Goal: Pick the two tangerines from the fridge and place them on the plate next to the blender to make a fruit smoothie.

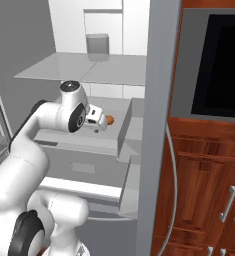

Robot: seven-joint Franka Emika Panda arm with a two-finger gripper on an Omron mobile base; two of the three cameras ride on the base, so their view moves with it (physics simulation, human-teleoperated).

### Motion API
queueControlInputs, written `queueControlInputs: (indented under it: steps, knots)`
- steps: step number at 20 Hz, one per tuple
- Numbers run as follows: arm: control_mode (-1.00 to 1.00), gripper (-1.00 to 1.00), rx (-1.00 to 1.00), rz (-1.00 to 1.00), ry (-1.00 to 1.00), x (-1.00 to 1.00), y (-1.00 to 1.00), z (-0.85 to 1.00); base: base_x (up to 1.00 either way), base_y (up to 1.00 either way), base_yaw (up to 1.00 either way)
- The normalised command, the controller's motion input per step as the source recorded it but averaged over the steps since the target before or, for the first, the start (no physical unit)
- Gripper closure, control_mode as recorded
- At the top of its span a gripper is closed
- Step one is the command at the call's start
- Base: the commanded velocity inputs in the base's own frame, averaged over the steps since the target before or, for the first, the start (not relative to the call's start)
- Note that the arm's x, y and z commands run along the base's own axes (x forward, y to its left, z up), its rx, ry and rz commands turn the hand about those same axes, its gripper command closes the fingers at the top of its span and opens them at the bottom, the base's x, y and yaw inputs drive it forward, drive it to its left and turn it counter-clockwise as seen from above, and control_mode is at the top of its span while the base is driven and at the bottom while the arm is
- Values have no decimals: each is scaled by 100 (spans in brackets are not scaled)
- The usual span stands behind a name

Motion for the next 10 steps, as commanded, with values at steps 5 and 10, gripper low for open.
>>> queueControlInputs:
  steps: [5, 10]
  knots:
    - [-100, -100, 0, -7, -6, 65, 1, -6, 0, 0, 0]
    - [-100, -100, 2, 0, -3, 36, 0, -2, 0, 0, 0]
